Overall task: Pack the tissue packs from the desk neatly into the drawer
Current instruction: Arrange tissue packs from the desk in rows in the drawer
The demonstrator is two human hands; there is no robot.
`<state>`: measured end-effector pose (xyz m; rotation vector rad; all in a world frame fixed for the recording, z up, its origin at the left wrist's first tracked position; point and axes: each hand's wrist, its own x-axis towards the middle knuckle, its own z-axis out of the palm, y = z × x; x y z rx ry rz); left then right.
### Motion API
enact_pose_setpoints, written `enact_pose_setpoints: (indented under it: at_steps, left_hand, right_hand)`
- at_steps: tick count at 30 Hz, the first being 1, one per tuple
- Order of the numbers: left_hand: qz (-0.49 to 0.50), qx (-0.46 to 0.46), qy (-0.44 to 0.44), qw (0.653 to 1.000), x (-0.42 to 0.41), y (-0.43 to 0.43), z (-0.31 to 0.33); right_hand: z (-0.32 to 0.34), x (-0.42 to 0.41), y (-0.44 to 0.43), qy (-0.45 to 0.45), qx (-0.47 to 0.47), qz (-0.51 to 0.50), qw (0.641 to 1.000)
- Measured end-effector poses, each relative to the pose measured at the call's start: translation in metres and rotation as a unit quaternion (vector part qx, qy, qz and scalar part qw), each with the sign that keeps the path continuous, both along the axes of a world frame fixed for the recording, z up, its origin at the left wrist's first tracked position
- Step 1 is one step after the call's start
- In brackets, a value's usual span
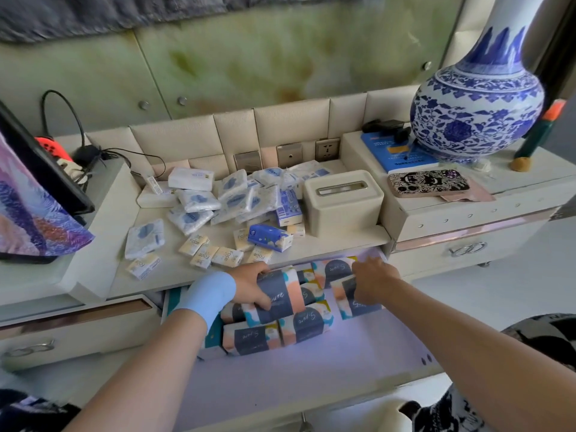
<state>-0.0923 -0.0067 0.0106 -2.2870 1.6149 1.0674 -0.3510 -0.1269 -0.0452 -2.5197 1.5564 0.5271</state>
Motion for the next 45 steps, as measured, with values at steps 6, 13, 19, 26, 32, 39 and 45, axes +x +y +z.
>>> enact_pose_setpoints:
  at_steps: [6, 13, 19, 26, 32, 39, 45]
  left_hand:
    - [-0.031, 0.002, 0.007, 0.999, -0.029, -0.008, -0.007]
    - [-0.029, -0.058, 0.057, 0.996, -0.052, -0.015, -0.005]
    - [-0.042, -0.121, 0.057, 0.990, -0.078, -0.023, -0.005]
    - [-0.078, -0.138, 0.048, 0.986, -0.101, -0.030, -0.021]
    - [-0.136, -0.104, 0.045, 0.984, -0.110, -0.029, -0.035]
    - [-0.234, 0.009, -0.208, 0.950, -0.066, -0.003, -0.086]
    - [-0.187, -0.057, -0.186, 0.963, -0.048, 0.007, -0.093]
  right_hand:
    - [-0.018, 0.000, 0.009, -0.114, -0.012, -0.063, 0.991]
    - [-0.013, -0.006, 0.010, -0.193, 0.057, -0.207, 0.957]
    - [0.020, 0.000, 0.008, -0.317, 0.122, -0.099, 0.935]
    - [0.032, -0.026, 0.008, -0.228, 0.297, 0.007, 0.927]
    - [0.038, -0.039, 0.007, -0.015, 0.153, 0.046, 0.987]
    - [0.000, -0.050, 0.013, -0.039, 0.150, -0.054, 0.986]
    - [-0.045, -0.027, 0.035, -0.172, 0.170, -0.199, 0.950]
